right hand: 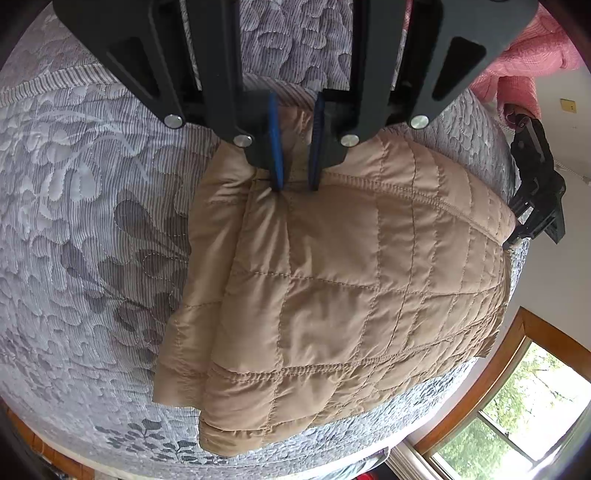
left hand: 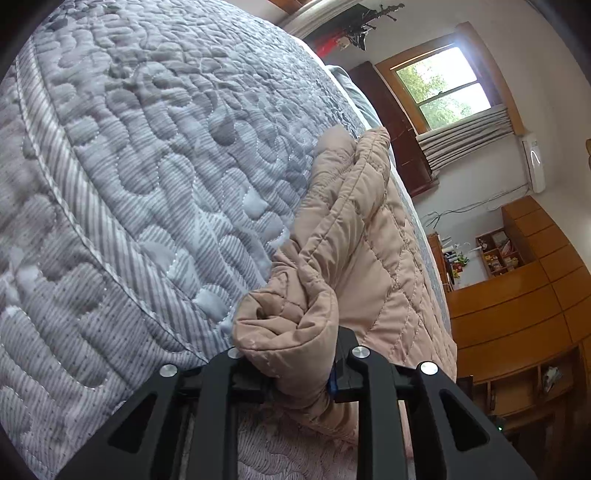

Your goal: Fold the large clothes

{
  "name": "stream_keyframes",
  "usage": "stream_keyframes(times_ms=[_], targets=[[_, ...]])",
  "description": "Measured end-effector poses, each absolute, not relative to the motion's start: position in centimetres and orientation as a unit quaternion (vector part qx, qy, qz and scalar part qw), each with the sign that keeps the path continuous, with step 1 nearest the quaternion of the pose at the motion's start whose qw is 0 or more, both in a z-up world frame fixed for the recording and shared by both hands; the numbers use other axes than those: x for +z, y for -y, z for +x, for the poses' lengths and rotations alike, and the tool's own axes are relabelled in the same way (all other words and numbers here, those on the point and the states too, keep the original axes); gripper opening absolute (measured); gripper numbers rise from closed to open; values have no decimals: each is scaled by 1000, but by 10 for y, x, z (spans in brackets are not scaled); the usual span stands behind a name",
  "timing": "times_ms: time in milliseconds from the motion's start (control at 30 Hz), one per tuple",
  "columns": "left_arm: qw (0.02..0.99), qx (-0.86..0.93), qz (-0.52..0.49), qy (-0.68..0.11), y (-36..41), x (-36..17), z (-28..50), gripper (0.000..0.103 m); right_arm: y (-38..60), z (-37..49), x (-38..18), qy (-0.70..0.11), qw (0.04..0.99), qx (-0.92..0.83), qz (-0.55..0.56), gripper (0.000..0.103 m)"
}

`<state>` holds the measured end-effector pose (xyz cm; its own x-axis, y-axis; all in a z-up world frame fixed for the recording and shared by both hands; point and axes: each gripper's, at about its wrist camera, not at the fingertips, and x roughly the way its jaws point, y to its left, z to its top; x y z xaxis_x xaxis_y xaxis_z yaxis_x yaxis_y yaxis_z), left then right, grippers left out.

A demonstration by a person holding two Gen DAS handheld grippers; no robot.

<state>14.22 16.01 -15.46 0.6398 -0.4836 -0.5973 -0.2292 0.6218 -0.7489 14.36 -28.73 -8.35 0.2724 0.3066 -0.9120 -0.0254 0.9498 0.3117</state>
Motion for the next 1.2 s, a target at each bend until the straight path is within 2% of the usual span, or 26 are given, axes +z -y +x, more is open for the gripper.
stream_keyframes(times_ms=[167, 300, 533, 700, 967, 1200], targets=[[804, -91, -419, -412, -167, -148, 144, 20, 282, 138, -84, -587, 794, 99, 123, 12], [846, -113, -367, -369, -156, -107, 137, 17, 281, 136, -84, -587, 793, 98, 134, 12], [903, -194, -233, -303, -93, -21, 130, 17, 283, 136, -80, -590, 789, 97, 137, 13], [906, -255, -162, -298, -37, 4, 136, 17, 283, 136, -78, -590, 789, 98, 142, 14], [875, -337, -97, -335, 33, -8, 143, 18, 289, 134, -78, -591, 785, 104, 154, 15], [826, -349, -86, -434, 66, -55, 169, 18, 291, 135, -78, -593, 783, 108, 152, 15]])
